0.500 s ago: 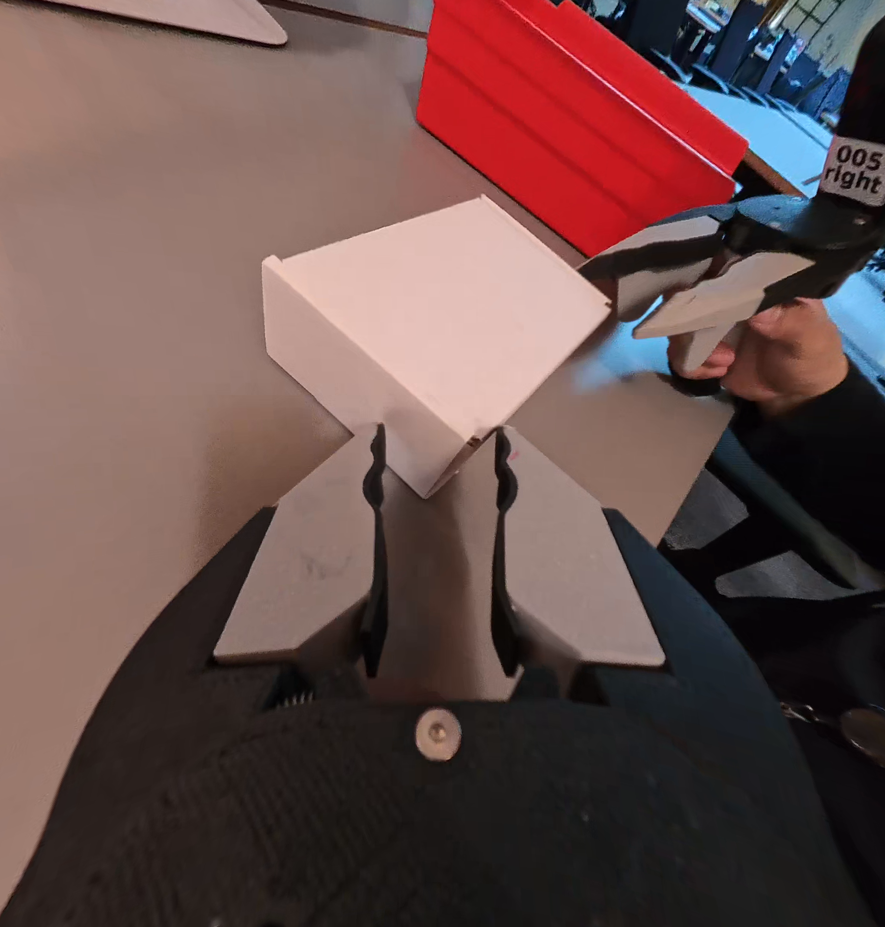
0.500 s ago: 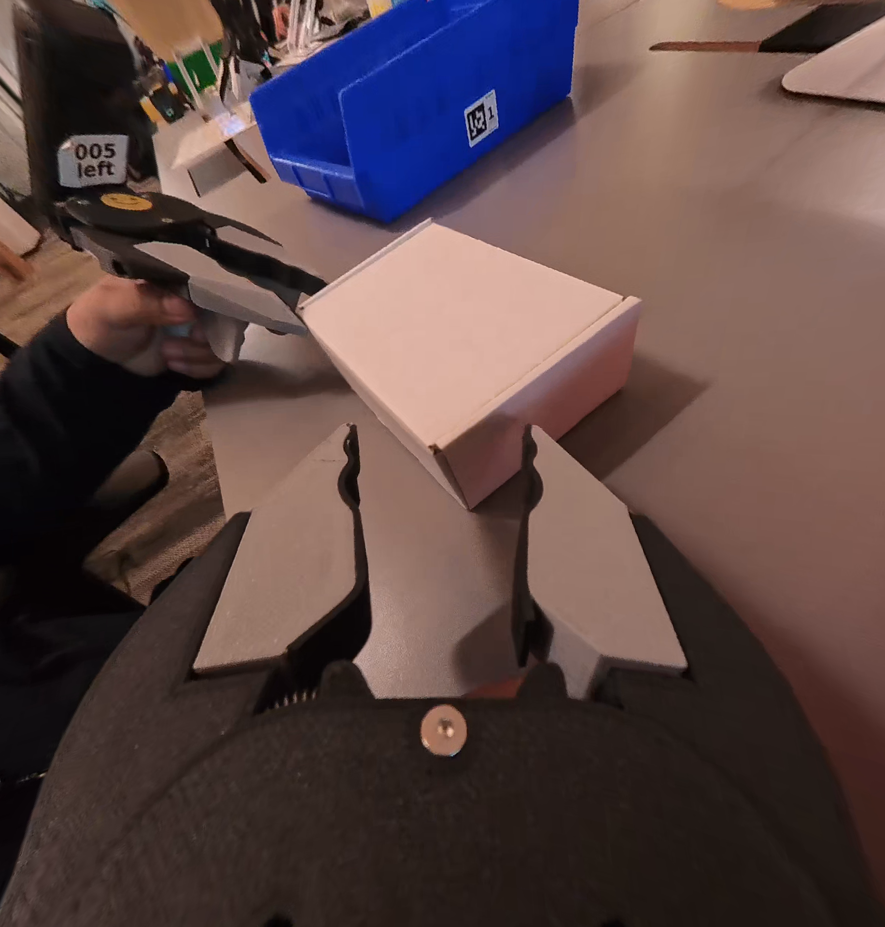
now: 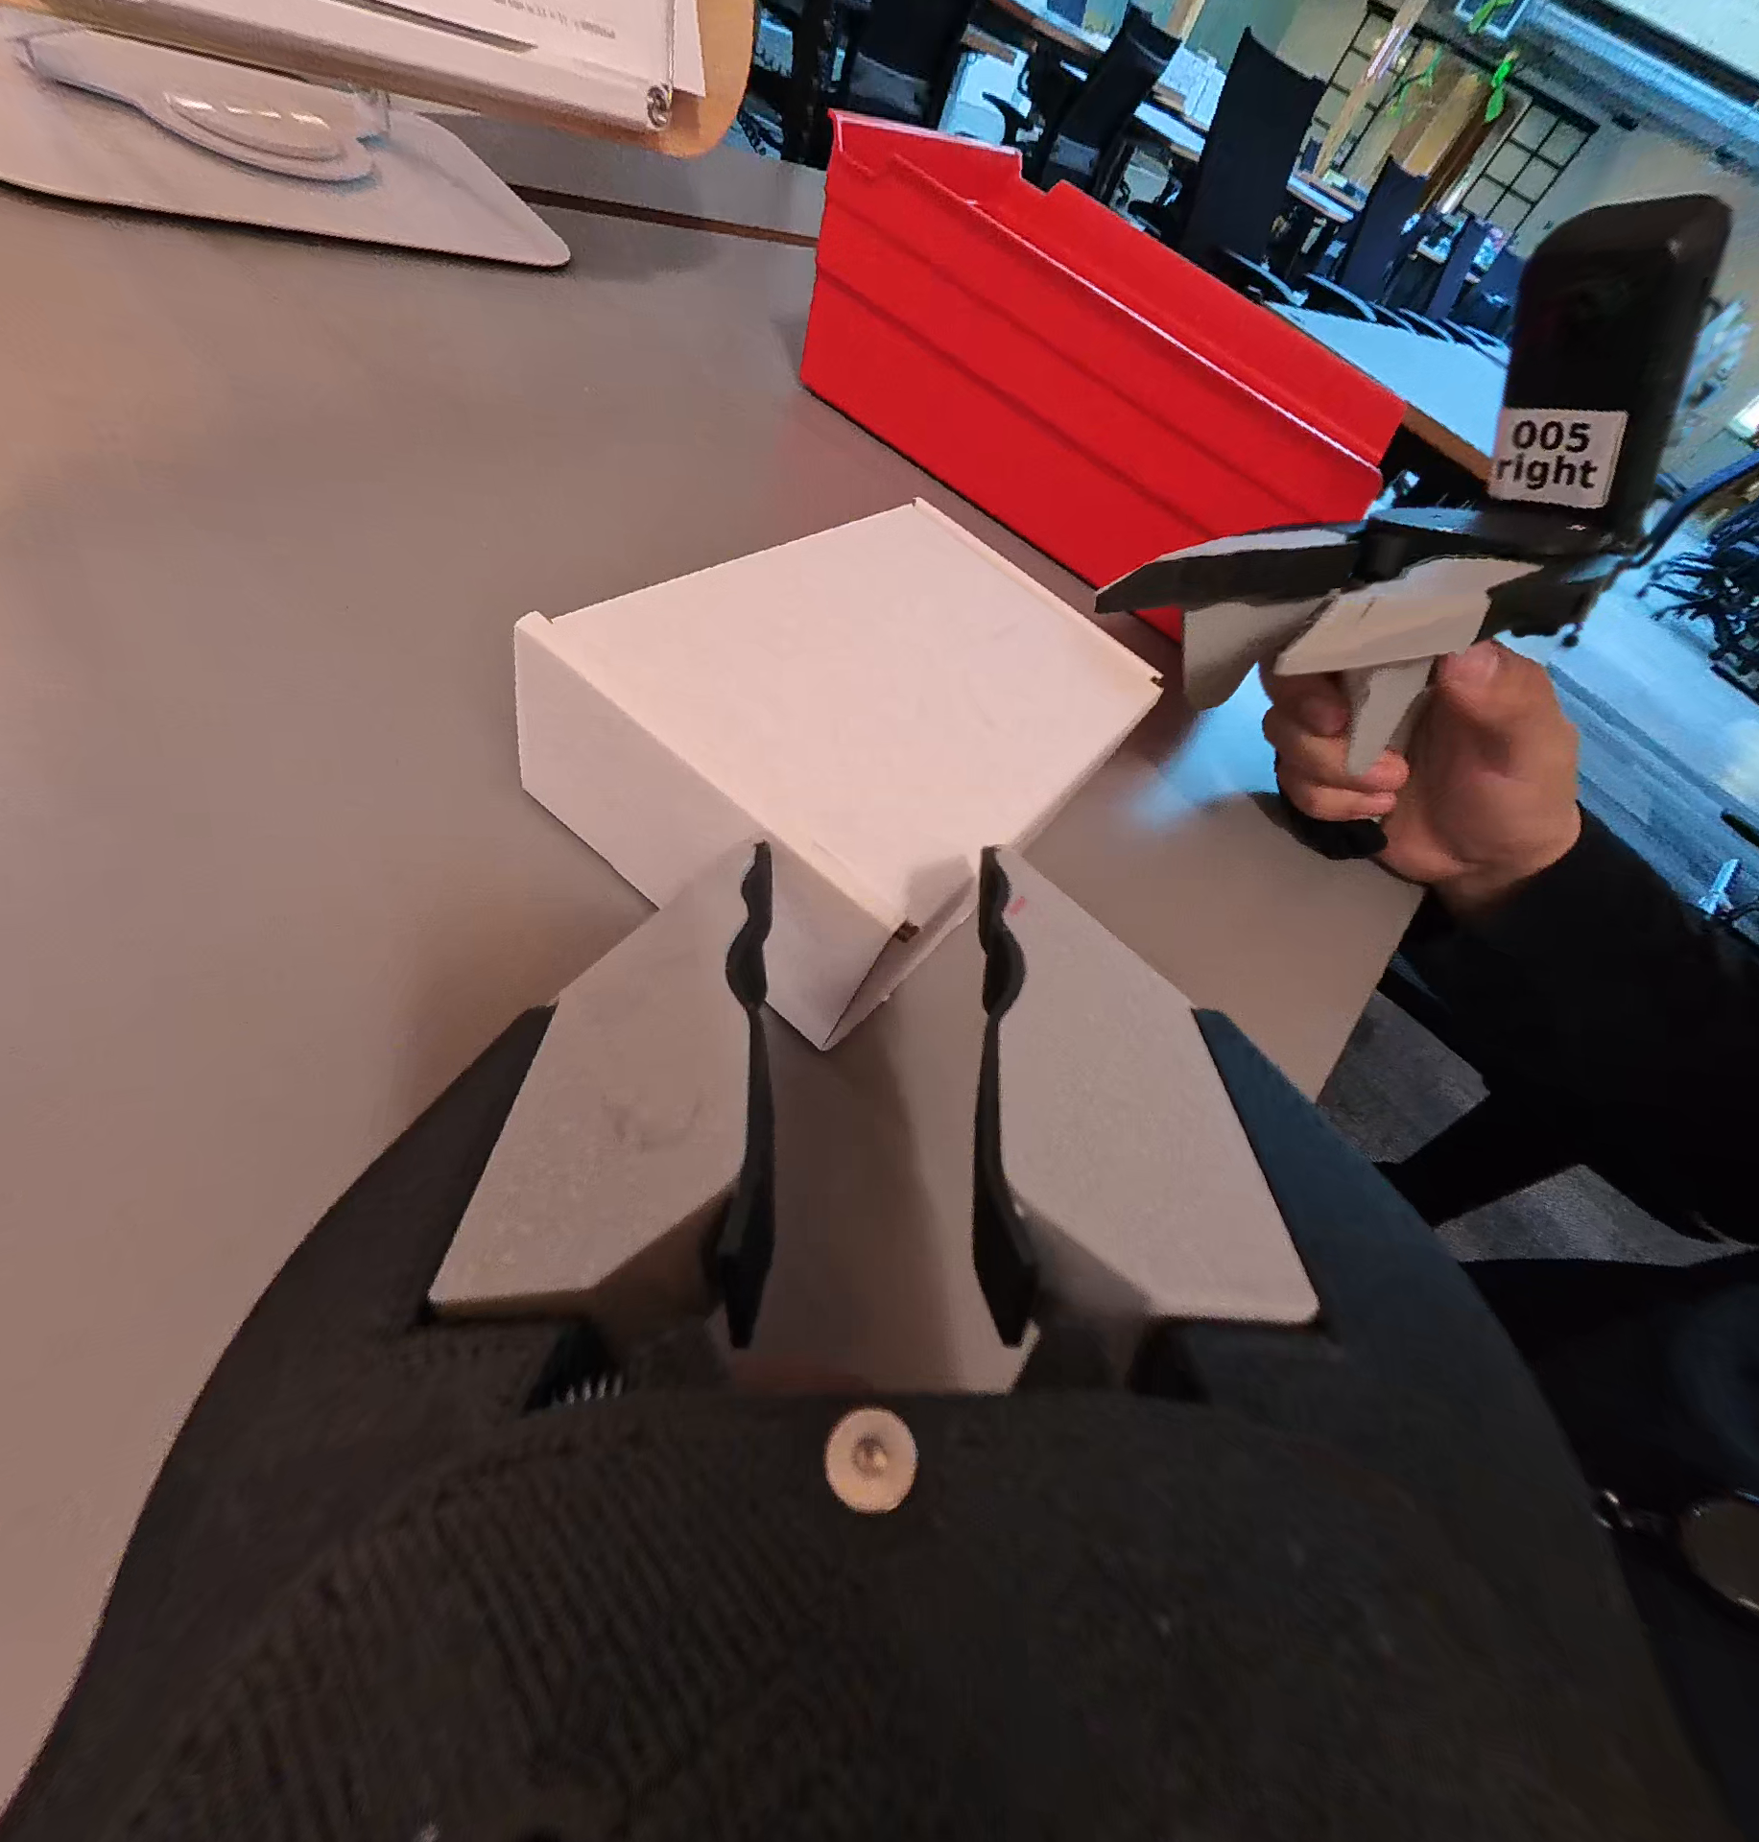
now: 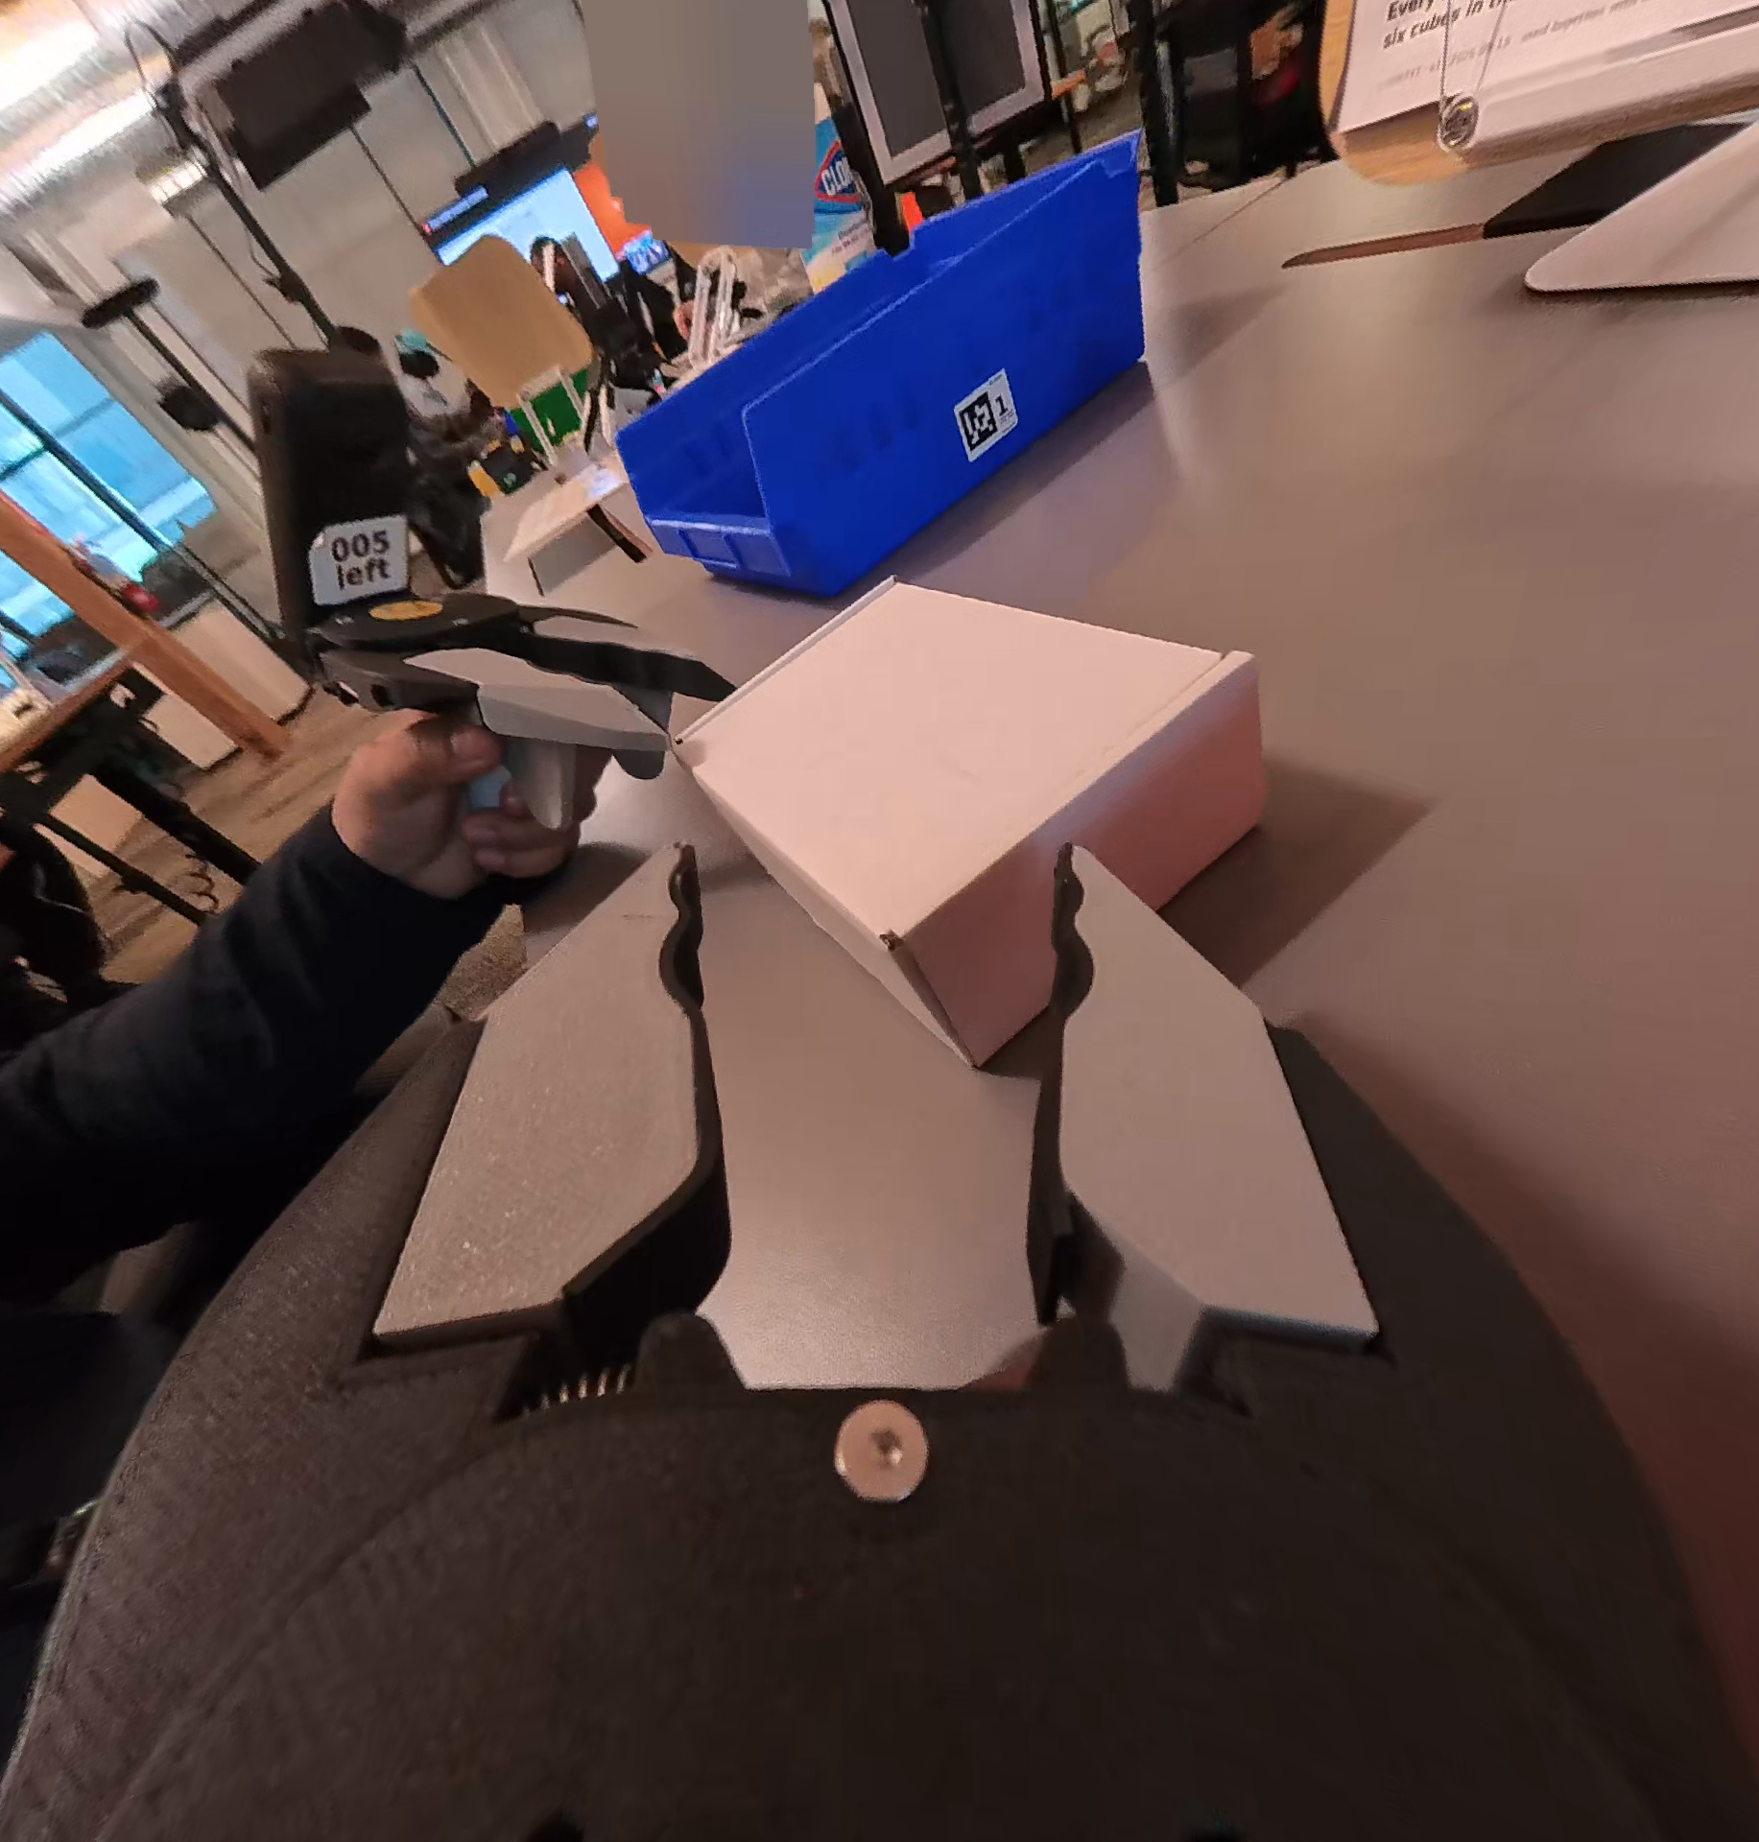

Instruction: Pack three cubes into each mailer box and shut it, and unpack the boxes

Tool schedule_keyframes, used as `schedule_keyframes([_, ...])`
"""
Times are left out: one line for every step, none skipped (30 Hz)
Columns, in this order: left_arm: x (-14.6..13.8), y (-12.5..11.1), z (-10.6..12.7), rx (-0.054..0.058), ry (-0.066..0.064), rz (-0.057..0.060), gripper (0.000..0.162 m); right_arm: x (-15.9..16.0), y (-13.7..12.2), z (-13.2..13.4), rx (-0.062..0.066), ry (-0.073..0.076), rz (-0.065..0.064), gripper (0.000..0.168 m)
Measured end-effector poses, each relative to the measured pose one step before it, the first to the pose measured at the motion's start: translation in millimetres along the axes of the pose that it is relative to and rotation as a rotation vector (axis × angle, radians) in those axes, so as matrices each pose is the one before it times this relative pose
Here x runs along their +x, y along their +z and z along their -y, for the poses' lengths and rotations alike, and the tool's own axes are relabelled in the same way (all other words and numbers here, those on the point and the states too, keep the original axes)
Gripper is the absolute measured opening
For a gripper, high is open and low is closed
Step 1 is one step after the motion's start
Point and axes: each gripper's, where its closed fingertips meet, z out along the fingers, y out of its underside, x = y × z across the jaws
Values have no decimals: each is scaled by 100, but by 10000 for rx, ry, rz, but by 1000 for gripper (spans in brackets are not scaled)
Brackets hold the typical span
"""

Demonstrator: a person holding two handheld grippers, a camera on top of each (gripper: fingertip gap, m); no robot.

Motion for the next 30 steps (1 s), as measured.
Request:
schedule_keyframes([-18, -1, -6, 1, 37, 46, 39, 16, -117, 146, 110, 92, 65, 69])
schedule_keyframes([15, 20, -24, -22, 39, 23, 38, 16, -83, 105, 84, 60, 35, 69])
schedule_keyframes([19, 19, -33, -19, 27, 8, 38, 3, -43, 68, 41, 29, 21, 69])
schedule_keyframes([-2, 17, -21, -18, 11, 10, 38, -30, 0, -13, -7, -5, 18, 69])
schedule_keyframes([3, 23, -20, -20, 24, 16, 38, -40, 47, -49, -42, -32, 4, 69])
schedule_keyframes([57, 50, -51, -41, 36, -16, 38, -44, 55, -69, -54, -50, -10, 68])
schedule_keyframes([77, 54, -39, -35, 32, -35, 38, -44, 53, -58, -49, -58, -19, 68])
schedule_keyframes([16, 43, -25, -24, 26, 4, 38, -34, 44, -49, -38, -52, -16, 68])
schedule_keyframes([-5, 29, -37, -30, 22, 21, 38, -23, 17, -26, -26, -35, -14, 67])
schedule_keyframes([14, 17, -14, -14, 21, 10, 38, -14, 19, -11, -8, -15, -7, 67])
schedule_keyframes([13, 14, -21, -11, 21, 8, 38, -4, -9, 20, 9, 1, 3, 67])
schedule_keyframes([4, 18, -24, -18, 14, 11, 38, -6, -24, 18, 17, 10, 3, 66])
schedule_keyframes([-11, 42, -39, -39, -1, 9, 38, 3, -24, 30, 23, 10, 3, 66])
schedule_keyframes([-30, 62, -69, -58, -13, 18, 38, -9, -20, 38, 24, 2, 6, 66])
schedule_keyframes([-16, 47, -70, -54, -8, 5, 38, -26, -18, 18, 14, -5, 11, 65])
schedule_keyframes([42, 25, -24, -20, 17, -17, 38, -25, -2, -1, 0, -11, 6, 65])
schedule_keyframes([14, 6, -9, -4, 29, 12, 38, -22, 18, -16, -17, -16, 8, 65])
schedule_keyframes([-3, 12, -6, -7, 37, 36, 38, -43, 37, -42, -30, -13, 18, 65])
schedule_keyframes([-10, 3, -8, -6, 39, 40, 38, 2, 19, -28, -24, 1, -6, 65])
schedule_keyframes([-1, 2, 5, 6, 38, 33, 38, 36, -8, 11, 4, 0, -31, 65])
schedule_keyframes([8, -27, 20, 23, 42, 32, 38, 38, -25, 32, 29, -10, -38, 65])
schedule_keyframes([16, -32, 51, 37, 40, 16, 37, 32, -28, 41, 34, -13, -43, 65])
schedule_keyframes([18, -21, 22, 26, 13, 1, 37, 5, -34, 42, 28, -19, -24, 65])
schedule_keyframes([6, -13, 11, 9, -11, -13, 38, -55, -14, 19, 21, -33, 13, 66])
schedule_keyframes([33, -4, 1, -4, -7, -34, 38, -41, -17, 14, 8, -29, 1, 66])
schedule_keyframes([36, 10, -10, -4, 6, -30, 38, -1, 6, -20, -8, -22, -24, 66])
schedule_keyframes([0, -1, -1, -1, 0, 0, 38, -1, 7, -29, -13, -20, -31, 66])
schedule_keyframes([2, 18, -9, -14, 0, 0, 38, -4, -2, -9, -5, -18, -30, 66])
schedule_keyframes([8, 29, -32, -30, 3, -7, 38, 21, -9, 3, 9, -15, -36, 66])
schedule_keyframes([9, 34, -39, -28, -3, -7, 39, 10, -27, 22, 23, -17, -37, 66])
